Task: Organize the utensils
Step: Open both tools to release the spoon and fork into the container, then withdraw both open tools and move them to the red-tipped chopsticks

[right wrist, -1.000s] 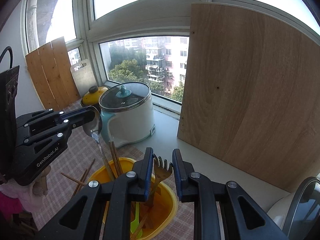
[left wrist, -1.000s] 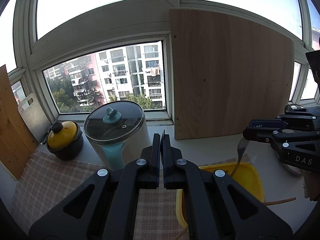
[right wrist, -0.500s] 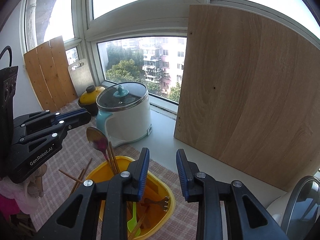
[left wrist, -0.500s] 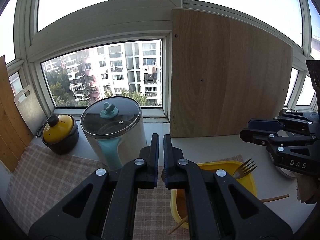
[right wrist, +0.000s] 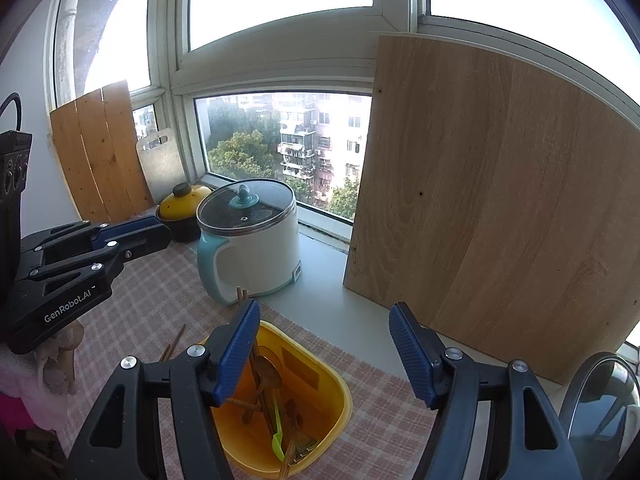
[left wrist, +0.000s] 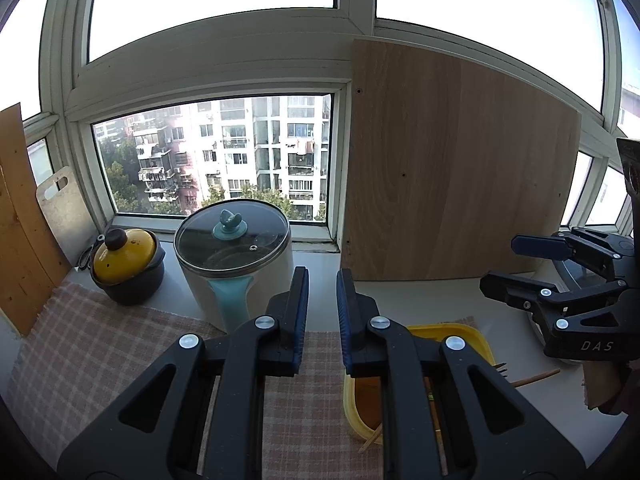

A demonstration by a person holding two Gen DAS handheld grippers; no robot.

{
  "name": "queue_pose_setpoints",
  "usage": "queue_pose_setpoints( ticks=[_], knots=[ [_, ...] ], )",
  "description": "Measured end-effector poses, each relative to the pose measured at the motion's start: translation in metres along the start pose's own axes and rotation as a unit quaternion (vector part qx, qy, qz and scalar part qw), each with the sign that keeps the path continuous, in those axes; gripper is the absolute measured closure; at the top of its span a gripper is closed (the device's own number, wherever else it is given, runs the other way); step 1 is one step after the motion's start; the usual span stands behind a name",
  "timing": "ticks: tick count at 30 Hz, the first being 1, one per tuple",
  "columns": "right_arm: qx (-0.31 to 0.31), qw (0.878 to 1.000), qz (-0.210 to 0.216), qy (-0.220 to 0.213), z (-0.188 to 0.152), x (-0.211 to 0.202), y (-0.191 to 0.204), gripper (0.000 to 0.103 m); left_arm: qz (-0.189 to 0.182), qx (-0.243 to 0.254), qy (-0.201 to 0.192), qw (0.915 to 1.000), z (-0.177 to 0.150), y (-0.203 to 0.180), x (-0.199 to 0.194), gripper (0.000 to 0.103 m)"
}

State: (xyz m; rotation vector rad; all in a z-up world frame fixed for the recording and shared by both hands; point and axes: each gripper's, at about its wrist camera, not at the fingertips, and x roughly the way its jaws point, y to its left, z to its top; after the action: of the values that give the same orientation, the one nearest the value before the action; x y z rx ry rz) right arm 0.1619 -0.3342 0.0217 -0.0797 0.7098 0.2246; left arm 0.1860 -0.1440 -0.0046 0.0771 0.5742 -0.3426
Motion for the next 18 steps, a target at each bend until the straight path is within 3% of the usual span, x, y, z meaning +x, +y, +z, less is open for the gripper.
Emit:
queue_pose_setpoints(
  ticks=[5, 9, 12, 15, 18],
  knots=[
    [-0.002, 1.0, -0.009, -0.005, -0.002, -0.008, 0.005, 0.025, 0.003, 0.001, -0.001, 1.0, -0.004, 0.003, -0.009, 0.09],
    [0.001, 1.0, -0.01, -0.011, -0.004, -0.017, 0.008, 0.017, 0.003, 0.0, -0.004, 1.0, -0.008, 0.006, -0.021, 0.072],
    [0.003, 1.0, -0.013, -0.022, -0.004, -0.028, 0.011, 0.013, 0.005, -0.001, -0.004, 1.0, -0.013, 0.011, -0.032, 0.072],
    [0.008, 0.999, -0.01, -0.031, -0.006, -0.038, 0.015, 0.012, 0.001, -0.003, 0.005, 1.0, -0.02, 0.018, -0.042, 0.062],
    [0.017, 0.999, -0.009, -0.042, -0.011, -0.049, 0.018, 0.0, 0.006, 0.001, 0.016, 0.9999, -0.031, 0.028, -0.052, 0.059]
  ],
)
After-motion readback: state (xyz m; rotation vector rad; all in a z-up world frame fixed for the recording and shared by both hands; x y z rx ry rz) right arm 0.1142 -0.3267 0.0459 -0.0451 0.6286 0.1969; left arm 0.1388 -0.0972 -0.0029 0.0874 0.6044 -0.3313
